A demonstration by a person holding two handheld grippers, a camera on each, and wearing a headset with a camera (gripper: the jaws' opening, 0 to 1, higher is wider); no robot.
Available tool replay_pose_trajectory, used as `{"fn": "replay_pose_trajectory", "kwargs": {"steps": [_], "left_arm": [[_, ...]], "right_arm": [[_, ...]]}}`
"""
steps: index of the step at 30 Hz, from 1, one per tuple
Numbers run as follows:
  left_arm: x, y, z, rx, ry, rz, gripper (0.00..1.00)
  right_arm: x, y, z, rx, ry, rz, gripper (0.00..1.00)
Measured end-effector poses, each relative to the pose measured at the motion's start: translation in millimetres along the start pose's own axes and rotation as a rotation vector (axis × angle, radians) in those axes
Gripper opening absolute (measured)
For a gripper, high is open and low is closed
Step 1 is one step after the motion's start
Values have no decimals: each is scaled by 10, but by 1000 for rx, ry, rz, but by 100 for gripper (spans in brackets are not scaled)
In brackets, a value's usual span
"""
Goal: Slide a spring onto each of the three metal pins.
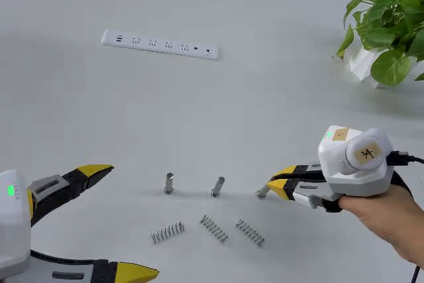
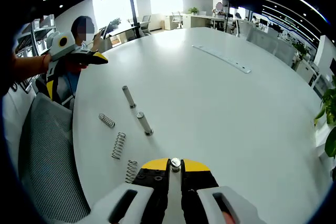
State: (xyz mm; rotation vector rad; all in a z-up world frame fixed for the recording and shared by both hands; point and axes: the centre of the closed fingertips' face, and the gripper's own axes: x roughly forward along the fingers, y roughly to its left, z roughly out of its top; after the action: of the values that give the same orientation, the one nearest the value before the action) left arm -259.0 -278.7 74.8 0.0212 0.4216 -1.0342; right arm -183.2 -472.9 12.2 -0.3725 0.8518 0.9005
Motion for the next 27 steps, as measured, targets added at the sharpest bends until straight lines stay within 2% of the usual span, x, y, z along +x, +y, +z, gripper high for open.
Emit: {"fn": "replay_pose_trajectory", "kwargs": {"steps": [27], "left_arm": [[-12, 11, -9, -6, -3, 4, 98]], "right_arm": [[55, 51, 5, -15, 0, 6, 4]]}}
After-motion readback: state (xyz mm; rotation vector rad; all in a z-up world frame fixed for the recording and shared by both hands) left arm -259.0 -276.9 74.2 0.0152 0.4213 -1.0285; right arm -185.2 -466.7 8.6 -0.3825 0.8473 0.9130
